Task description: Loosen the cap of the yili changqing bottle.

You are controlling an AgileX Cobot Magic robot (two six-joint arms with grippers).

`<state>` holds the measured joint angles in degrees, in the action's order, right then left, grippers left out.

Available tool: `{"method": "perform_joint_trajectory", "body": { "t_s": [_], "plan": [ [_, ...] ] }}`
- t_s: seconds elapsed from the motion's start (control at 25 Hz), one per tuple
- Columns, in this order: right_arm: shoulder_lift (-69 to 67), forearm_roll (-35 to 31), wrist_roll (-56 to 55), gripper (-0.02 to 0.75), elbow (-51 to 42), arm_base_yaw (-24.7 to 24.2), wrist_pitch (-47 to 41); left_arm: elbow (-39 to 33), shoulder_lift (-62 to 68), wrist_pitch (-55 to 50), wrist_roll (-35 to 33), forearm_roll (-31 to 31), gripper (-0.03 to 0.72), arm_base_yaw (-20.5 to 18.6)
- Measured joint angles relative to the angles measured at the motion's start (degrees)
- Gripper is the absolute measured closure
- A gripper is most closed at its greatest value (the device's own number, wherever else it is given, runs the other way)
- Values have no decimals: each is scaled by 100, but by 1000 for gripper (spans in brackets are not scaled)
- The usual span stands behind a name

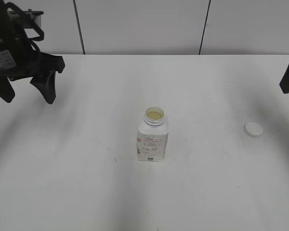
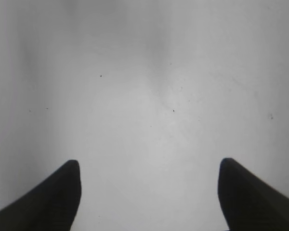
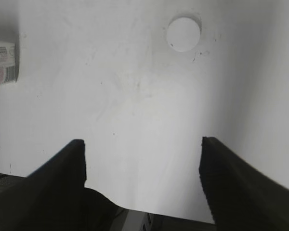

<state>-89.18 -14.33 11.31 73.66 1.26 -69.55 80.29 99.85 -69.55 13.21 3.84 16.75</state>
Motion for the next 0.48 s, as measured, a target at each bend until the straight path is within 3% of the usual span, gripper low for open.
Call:
{"method": "perform_joint_trajectory", "body": {
  "t_s": [0.32, 0.48],
  "plan": [
    [1191, 17, -214, 161, -932, 0, -7, -40, -88, -5, 0, 72, 155, 0],
    [1914, 34, -230, 161, -1501, 0, -9, -422, -612, -5, 0, 91, 155, 0]
  ]
}}
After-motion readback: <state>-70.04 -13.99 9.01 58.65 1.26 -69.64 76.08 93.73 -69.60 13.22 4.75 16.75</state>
